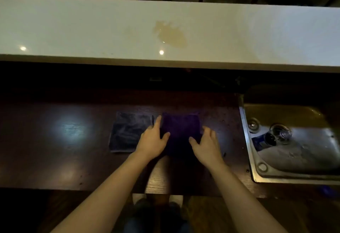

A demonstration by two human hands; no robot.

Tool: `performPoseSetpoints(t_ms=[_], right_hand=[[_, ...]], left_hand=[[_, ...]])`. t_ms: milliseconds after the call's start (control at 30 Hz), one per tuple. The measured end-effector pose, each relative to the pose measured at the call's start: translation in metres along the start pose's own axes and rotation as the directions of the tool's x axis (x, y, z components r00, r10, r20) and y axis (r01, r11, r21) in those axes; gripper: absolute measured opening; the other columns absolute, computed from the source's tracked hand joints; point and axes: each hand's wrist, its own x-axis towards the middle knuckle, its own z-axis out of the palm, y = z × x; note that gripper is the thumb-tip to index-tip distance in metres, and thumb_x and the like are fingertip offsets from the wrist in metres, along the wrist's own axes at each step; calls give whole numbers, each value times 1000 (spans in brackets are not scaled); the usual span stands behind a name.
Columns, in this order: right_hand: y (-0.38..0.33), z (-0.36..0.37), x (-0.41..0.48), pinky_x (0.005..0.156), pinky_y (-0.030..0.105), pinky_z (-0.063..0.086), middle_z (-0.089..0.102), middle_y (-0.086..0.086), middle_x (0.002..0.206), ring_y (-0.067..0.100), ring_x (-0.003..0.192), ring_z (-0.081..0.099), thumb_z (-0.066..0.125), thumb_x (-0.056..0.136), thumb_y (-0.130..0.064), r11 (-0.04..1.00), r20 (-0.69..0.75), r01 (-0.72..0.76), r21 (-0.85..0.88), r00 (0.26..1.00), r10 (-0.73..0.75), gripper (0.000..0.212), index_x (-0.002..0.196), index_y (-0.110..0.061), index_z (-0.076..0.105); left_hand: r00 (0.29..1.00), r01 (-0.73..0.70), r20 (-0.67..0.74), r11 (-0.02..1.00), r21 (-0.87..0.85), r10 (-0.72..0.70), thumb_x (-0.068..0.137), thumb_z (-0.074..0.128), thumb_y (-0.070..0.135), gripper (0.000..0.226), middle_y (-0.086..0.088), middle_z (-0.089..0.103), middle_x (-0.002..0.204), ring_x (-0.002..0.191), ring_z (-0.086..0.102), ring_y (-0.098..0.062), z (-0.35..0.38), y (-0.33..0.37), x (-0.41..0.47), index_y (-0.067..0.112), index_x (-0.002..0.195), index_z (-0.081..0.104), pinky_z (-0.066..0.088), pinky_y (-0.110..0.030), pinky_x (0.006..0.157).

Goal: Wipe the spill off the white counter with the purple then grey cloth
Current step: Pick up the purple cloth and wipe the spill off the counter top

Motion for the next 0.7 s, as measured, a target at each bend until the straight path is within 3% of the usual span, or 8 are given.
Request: performPoseSetpoints(t_ms=[100,267,400,533,633,700], right_hand=[[3,8,9,109,43,39,39,18,150,36,135,42,65,93,-38,993,38,-90,71,995,87,69,147,-9,34],[4,12,22,100,39,43,39,15,148,35,129,50,66,92,-42,979,86,-161,125,985,151,72,148,-12,33],[6,17,31,99,40,50,57,15,136,33,120,58,69,90,-42,950,129,-213,230,974,187,69,143,-10,38],[5,21,33,90,35,53,63,12,129,29,113,63,75,86,-44,903,146,-253,348,966,214,71,140,-9,44],[5,23,36,86,35,57,71,10,117,26,103,68,80,81,-45,844,160,-297,446,955,252,63,127,-7,59],[3,19,37,84,37,59,75,7,104,24,95,71,82,81,-40,773,231,-344,534,938,258,50,118,-9,67]], left_hand=[[998,36,43,998,-54,-33,92,59,40,79,-20,60,131,115,61,-36,8,0,5,21,154,16,50,-45,96],[988,148,66,982,-115,-141,89,66,34,83,-21,43,149,130,50,-38,12,1,17,16,154,18,43,-47,105],[964,260,109,943,-207,-242,86,71,31,78,-18,53,141,127,54,-35,14,3,27,10,149,29,48,-43,101],[932,362,136,880,-307,-336,82,75,31,39,-9,64,107,92,63,-25,18,4,34,11,110,56,52,-33,75],[924,382,146,834,-397,-354,84,72,24,17,-1,64,83,81,65,-23,20,2,35,19,76,57,56,-33,72],[922,386,168,801,-458,-349,86,68,21,15,-5,70,89,79,66,-20,18,1,34,22,74,59,57,-34,74]])
